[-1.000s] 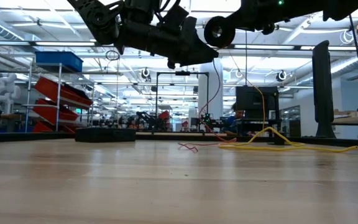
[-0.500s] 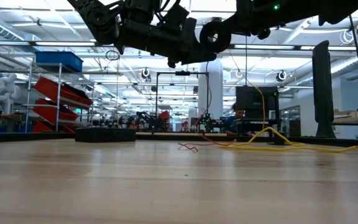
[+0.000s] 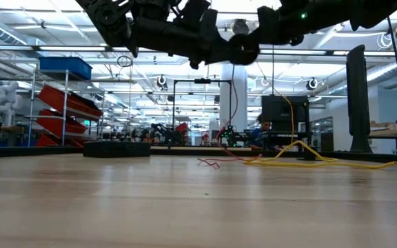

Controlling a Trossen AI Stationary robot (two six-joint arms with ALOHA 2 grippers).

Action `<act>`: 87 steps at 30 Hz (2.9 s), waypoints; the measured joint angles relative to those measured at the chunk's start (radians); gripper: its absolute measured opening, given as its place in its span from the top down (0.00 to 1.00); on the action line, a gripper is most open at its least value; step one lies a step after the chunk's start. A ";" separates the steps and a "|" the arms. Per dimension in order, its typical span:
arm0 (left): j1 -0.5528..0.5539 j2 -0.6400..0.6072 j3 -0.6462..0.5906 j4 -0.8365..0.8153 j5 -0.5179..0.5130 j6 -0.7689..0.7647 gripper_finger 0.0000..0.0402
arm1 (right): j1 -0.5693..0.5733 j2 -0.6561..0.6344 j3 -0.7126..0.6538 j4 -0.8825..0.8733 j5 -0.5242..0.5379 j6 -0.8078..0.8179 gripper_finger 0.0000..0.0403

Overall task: Coil cords
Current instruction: Uncoil the red wire from the spool

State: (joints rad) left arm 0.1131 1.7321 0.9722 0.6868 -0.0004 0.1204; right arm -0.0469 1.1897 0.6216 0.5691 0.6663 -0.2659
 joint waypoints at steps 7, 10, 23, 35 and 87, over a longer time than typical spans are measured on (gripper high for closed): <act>-0.012 -0.006 0.000 0.033 0.024 0.022 1.00 | -0.012 0.000 0.000 -0.063 0.011 0.018 1.00; 0.000 -0.028 0.000 -0.001 -0.002 0.046 1.00 | -0.002 0.000 0.000 -0.123 0.019 0.045 1.00; 0.071 -0.127 0.000 -0.317 -0.162 0.124 1.00 | 0.063 -0.007 0.000 -0.171 0.030 0.056 1.00; 0.080 -0.044 0.000 -0.324 -0.146 0.065 1.00 | 0.068 -0.013 0.003 -0.012 -0.090 0.052 1.00; 0.059 -0.148 0.058 -0.716 -0.351 0.167 1.00 | 0.053 -0.099 0.009 -0.118 0.015 -0.005 1.00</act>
State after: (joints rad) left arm 0.1720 1.5836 1.0305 -0.0294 -0.3514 0.2878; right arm 0.0066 1.0905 0.6308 0.4514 0.6813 -0.2710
